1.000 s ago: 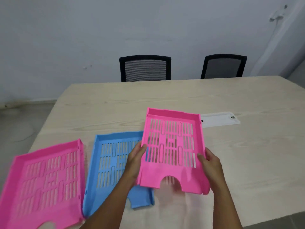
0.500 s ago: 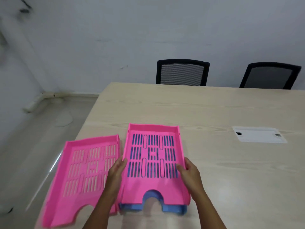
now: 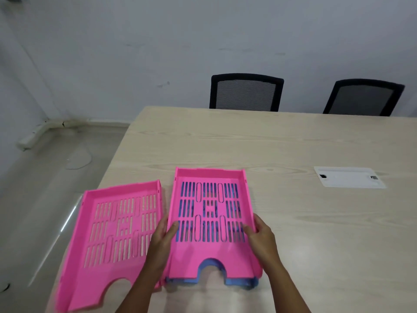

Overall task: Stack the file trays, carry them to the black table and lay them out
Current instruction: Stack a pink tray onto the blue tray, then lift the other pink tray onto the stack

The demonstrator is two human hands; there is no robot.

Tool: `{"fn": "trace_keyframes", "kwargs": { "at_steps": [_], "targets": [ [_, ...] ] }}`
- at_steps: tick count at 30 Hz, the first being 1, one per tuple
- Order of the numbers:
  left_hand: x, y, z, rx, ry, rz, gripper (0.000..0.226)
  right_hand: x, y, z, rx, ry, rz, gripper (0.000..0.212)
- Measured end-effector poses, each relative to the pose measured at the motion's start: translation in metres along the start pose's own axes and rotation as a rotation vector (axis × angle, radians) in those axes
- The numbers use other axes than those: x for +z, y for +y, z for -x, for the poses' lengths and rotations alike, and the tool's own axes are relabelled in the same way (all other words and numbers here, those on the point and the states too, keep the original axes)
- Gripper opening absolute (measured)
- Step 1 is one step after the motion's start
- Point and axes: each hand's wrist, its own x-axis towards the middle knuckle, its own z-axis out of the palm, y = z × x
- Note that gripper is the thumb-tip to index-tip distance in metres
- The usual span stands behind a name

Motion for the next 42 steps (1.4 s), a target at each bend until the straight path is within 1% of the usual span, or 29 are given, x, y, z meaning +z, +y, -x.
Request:
{"fn": "trace_keyframes", "kwargs": {
  "at_steps": [4, 8, 11, 15, 19, 23, 28, 31, 36, 39, 42],
  "targets": [
    [0.002, 0.001, 0.004, 0.018, -0.005, 0.021, 0.071, -0.012, 0.002, -0.002, 0.016, 0.038, 0.031, 0.044],
    [0.004, -0.001, 0.002, -0.011, -0.003, 0.009, 0.056, -0.011, 0.003, -0.004, 0.033, 0.042, 0.047, 0.048],
    [0.002, -0.002, 0.002, -0.027, 0.012, -0.020, 0.052, -0.004, 0.004, -0.002, 0.034, 0.054, 0.061, 0.052],
    [-0.002, -0.004, -0.004, -0.034, 0.038, -0.045, 0.050, 0.000, 0.002, 0.004, 0.044, 0.061, 0.064, 0.053],
    [0.003, 0.000, -0.003, -0.026, 0.002, -0.055, 0.056, -0.001, 0.000, 0.004, 0.030, 0.069, 0.073, 0.050],
    [0.006, 0.000, -0.004, -0.019, -0.005, -0.069, 0.058, -0.001, -0.003, 0.005, -0.003, 0.130, 0.084, 0.049],
    [0.002, -0.001, -0.005, 0.011, -0.015, -0.081, 0.052, 0.004, -0.013, 0.012, -0.067, 0.204, 0.108, 0.053],
    [-0.007, -0.002, -0.009, 0.032, 0.008, -0.092, 0.050, 0.010, -0.026, 0.012, -0.155, 0.244, 0.152, 0.049],
    [-0.033, 0.005, -0.013, 0.081, 0.078, -0.103, 0.041, 0.042, -0.051, 0.008, -0.252, 0.244, 0.174, 0.029],
    [-0.059, 0.006, -0.015, 0.088, 0.135, -0.102, 0.035, 0.077, -0.067, 0.012, -0.319, 0.175, 0.170, 0.025],
    [-0.092, 0.007, -0.014, 0.099, 0.240, -0.074, 0.030, 0.120, -0.084, 0.020, -0.363, 0.062, 0.152, 0.025]
  ]
}}
